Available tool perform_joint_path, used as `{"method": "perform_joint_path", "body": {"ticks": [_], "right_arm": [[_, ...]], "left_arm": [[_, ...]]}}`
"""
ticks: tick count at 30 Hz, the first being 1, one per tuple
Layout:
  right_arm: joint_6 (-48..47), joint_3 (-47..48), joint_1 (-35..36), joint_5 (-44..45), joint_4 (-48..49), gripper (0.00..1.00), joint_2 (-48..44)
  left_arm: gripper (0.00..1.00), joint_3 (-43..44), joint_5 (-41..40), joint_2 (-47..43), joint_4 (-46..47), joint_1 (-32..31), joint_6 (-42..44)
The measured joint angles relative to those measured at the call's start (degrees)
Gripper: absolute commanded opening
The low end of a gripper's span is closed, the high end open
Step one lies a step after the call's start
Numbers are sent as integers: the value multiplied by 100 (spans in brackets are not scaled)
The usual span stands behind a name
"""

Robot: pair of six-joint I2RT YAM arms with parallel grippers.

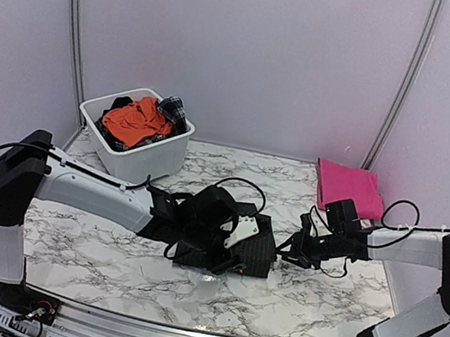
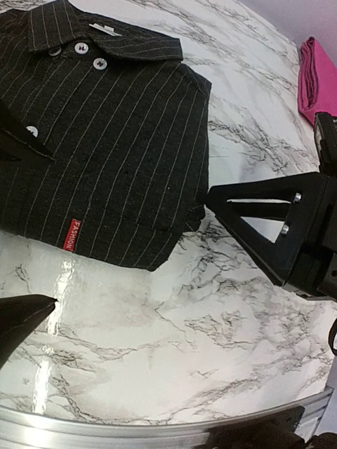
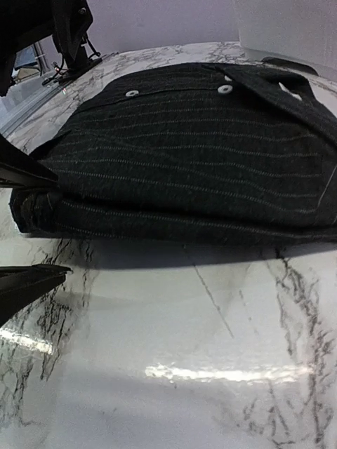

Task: Fold and stack the mixed laundry pile
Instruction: Adjust the square-folded shirt at the center of the board, then pick up the square-folded shirt from the center of the board.

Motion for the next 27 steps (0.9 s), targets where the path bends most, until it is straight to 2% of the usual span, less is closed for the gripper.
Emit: {"method": "perform_joint_path", "body": {"ticks": [5, 11, 20, 27], "right_arm": [[258, -310, -2, -61, 520, 28, 332], [428, -382, 0, -256, 1182, 0, 684], [553, -448, 192, -699, 1740, 0, 1104], [553, -452, 289, -1043, 2247, 0, 1414]], "left_arm": [[63, 326, 9, 444, -11, 35, 264], [64, 516, 9, 737, -11, 9, 457], [63, 763, -55, 1154, -33, -229, 739], [52, 1056, -120, 1641, -94, -326, 868]]}}
